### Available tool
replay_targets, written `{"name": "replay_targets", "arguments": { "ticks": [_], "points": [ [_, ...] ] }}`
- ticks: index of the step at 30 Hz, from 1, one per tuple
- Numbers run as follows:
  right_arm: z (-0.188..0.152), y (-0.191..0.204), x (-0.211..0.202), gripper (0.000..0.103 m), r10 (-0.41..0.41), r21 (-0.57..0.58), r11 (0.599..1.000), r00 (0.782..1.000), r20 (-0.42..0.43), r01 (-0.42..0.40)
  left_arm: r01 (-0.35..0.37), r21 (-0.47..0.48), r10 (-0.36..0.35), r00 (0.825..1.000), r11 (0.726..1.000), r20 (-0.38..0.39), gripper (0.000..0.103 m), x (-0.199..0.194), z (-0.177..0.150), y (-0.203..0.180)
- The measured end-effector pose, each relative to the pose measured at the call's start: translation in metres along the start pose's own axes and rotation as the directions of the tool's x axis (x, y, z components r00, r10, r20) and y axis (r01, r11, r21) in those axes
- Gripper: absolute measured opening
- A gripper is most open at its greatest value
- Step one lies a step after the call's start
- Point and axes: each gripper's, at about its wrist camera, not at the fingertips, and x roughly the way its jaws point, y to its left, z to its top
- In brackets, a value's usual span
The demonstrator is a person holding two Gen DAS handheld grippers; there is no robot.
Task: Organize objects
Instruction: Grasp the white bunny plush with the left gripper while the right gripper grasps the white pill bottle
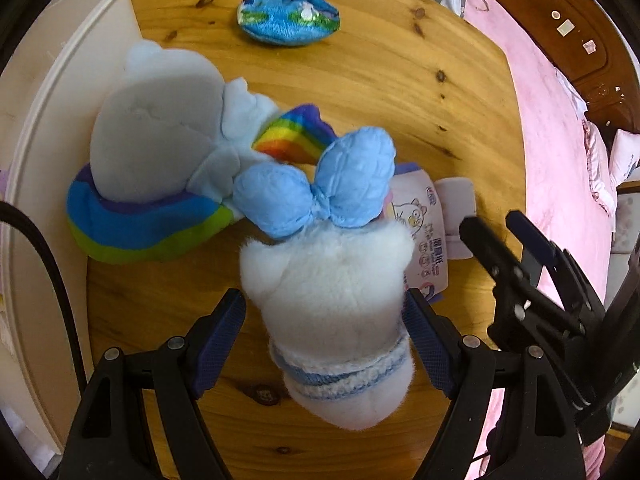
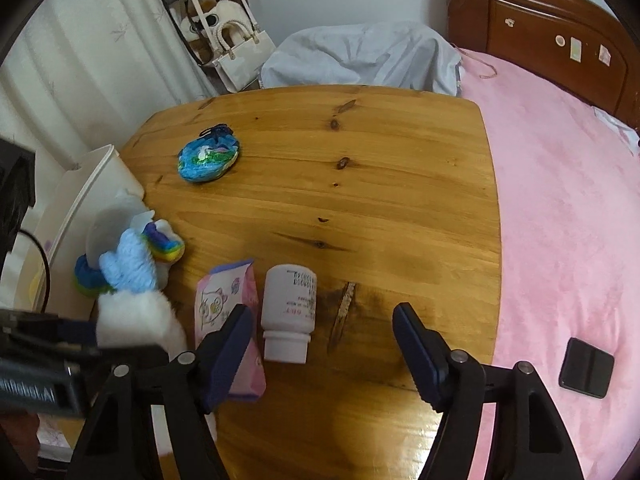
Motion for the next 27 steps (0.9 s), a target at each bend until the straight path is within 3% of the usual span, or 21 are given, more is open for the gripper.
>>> {"name": "replay_targets", "arguments": {
  "ticks": [11,21,27],
  "points": [
    [0.004,0.008,0.018,0.056,0.006,-0.039,0.999,1.0,-0.021,-0.007,0.027,-0.035,-0.027,1.0,0.999,0.0,0.081,0.002,-0.006,0.011],
    [0.005,0.016,0.022,0.035,0.022,-0.075,0.997,0.999,-0.032,-0.024,0.058,-0.043,-0.059,0.998,0.997,-0.01,0.069,0.003,-0.006,0.019],
    [0.005,0.016,0.022,0.033,0.026,-0.07,0.997,0.999,-0.027,-0.028,0.074,-0.051,-0.075,0.997,0.996,-0.013,0.066,0.005,-0.004,0.021]
  ]
}}
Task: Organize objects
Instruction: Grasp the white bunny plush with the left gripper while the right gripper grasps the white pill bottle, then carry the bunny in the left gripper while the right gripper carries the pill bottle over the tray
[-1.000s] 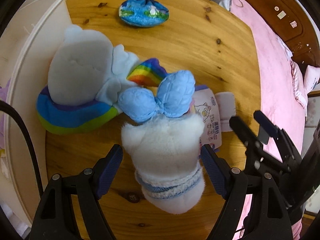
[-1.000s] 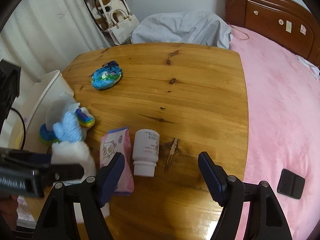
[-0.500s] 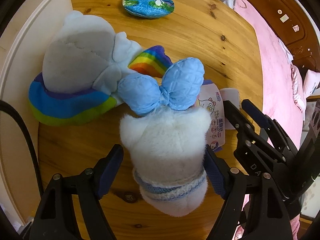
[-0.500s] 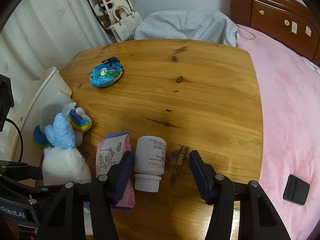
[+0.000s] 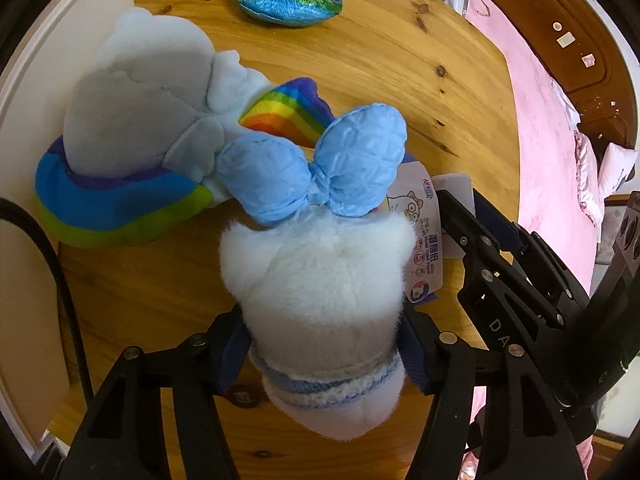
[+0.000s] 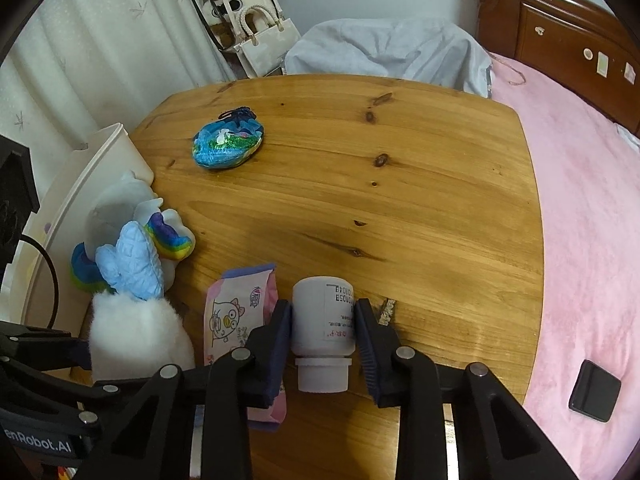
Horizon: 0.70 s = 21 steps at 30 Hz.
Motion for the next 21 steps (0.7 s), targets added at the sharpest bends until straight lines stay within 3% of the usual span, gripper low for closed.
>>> {"name": "replay_targets", "arguments": {
  "ticks": [13,21],
  "points": [
    [0.0,0.003,-0.007,0.033,0.002,-0.016,1.0,1.0,-0.019,-0.003,-0.034,0.053,0.035,0.999,0.998,-0.027,0.06,-0.003,-0.007,-0.002],
    [0.006,0.014,-0.031,0.033,0.002,-0.026,1.0,1.0,0.011,-0.002,-0.071,0.134,0.072,0.997,0.988,-0.007,0.06,-0.031,-0.023,-0.009]
  ]
}}
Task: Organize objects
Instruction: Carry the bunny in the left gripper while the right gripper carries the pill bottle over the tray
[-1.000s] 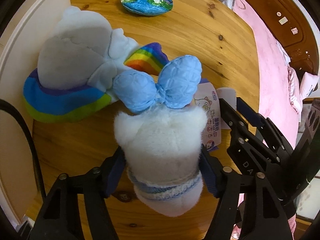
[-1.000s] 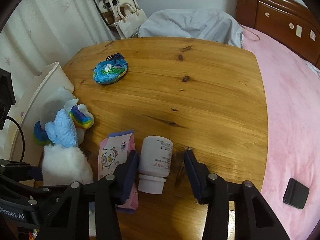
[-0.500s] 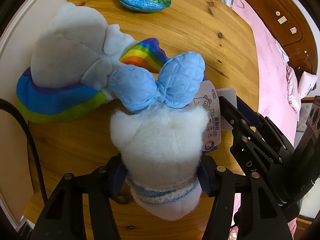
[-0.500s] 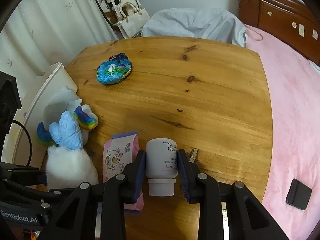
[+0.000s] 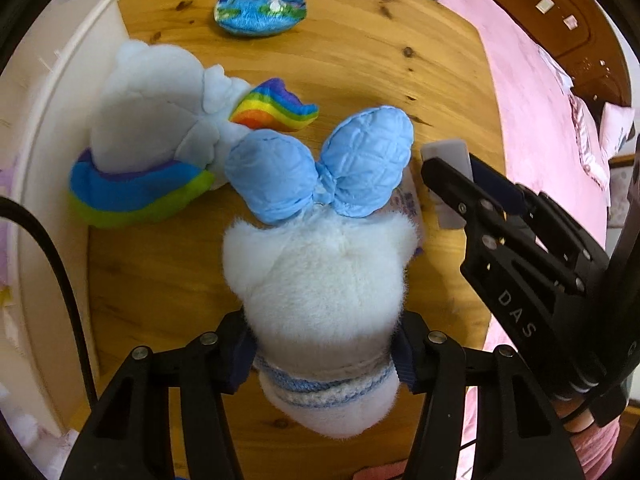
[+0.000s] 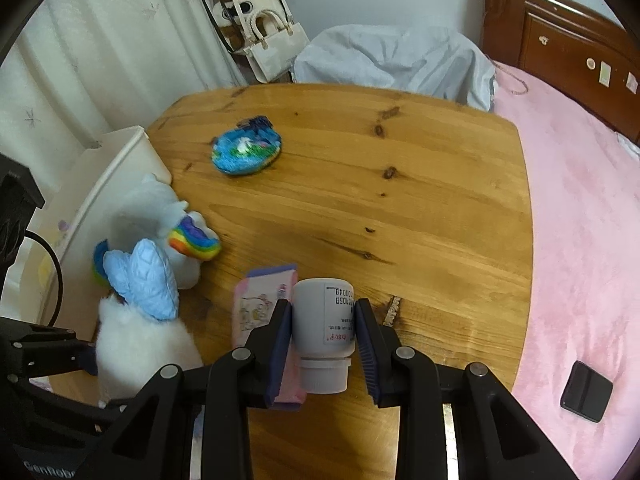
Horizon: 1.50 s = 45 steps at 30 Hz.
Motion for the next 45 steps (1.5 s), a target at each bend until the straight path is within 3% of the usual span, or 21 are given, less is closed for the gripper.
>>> {"name": "replay_targets", "arguments": {
  "ticks": [13,16,24,45],
  "points": [
    [0.017,0.036,-0.054,0.033,0.018,-0.055,0.998,0.996,0.092,-0.013,-0.067,0.08,0.063,0.996,0.995,0.058,0.06,-0.069,-0.028,0.001],
    [0.02,0.048,-0.065,0.033,0.016,-0.077,0.997,0.993,0.113,-0.008,-0.079,0.088,0.073,0.994,0.993,0.079,0.06,-0.075,-0.02,-0.013],
    [0.027,0.081,-0.093,0.033,0.037,-0.111,0.994,0.986,0.16,-0.019,-0.113,0.126,0.097,0.987,0.986,0.125,0.06,-0.105,-0.029,0.003],
    [0.039,0.203,-0.113,0.033,0.047,-0.246,0.969,0.975,0.219,0.008,-0.208,0.082,0.186,0.957,0.975,0.221,0.06,-0.169,-0.037,0.111]
  ]
}}
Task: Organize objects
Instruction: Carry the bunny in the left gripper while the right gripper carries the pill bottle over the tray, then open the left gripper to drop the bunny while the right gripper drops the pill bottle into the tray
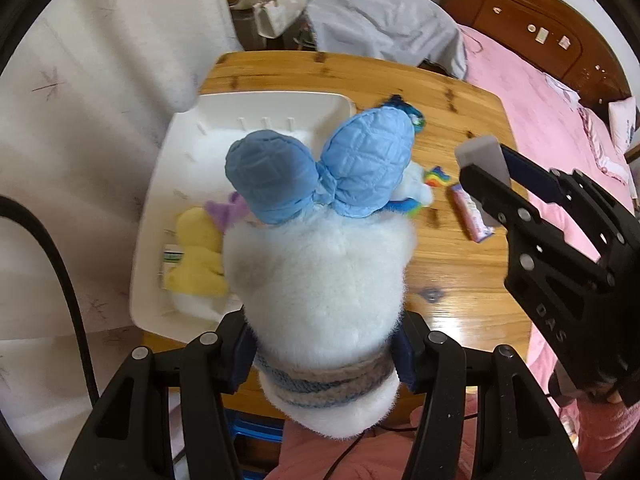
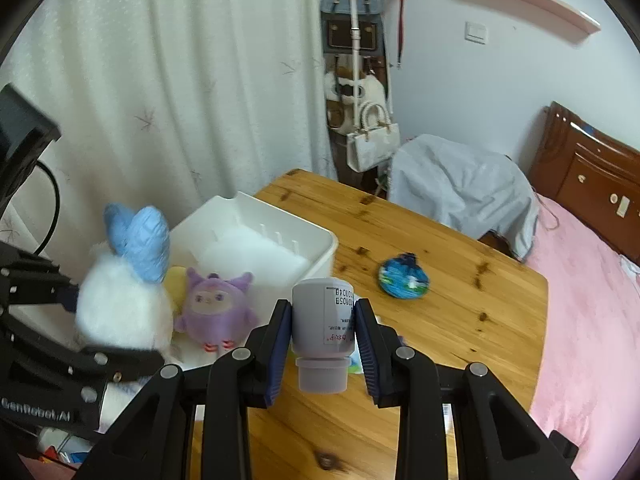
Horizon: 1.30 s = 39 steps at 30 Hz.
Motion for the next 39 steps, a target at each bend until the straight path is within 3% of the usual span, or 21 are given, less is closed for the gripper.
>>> {"name": "replay_targets", "arguments": {
  "ticks": [14,36,39],
  "points": [
    [0.013,0.071,0.014,0.033,0.006,-0.064,0.998,1.0,0.003,-0.006,-0.049,0.016,0.049,0.999,0.999,0.002,0.06,0.005,0.003,0.062],
    [0.013,0.108,0.026,0.033,-0.038,0.01,0.999,0.999,-0.005,0.039,-0.037,0.104,0.034,0.999,0.994,0.026,0.064,0.01,0.005,0.107],
    [0.014,0.11,0.027,0.037,-0.053,0.024,0.998,0.999,-0.007,0.053,-0.023,0.1,0.021,1.0,0.995,0.022,0.065,0.01,0.006,0.112]
  ]
}}
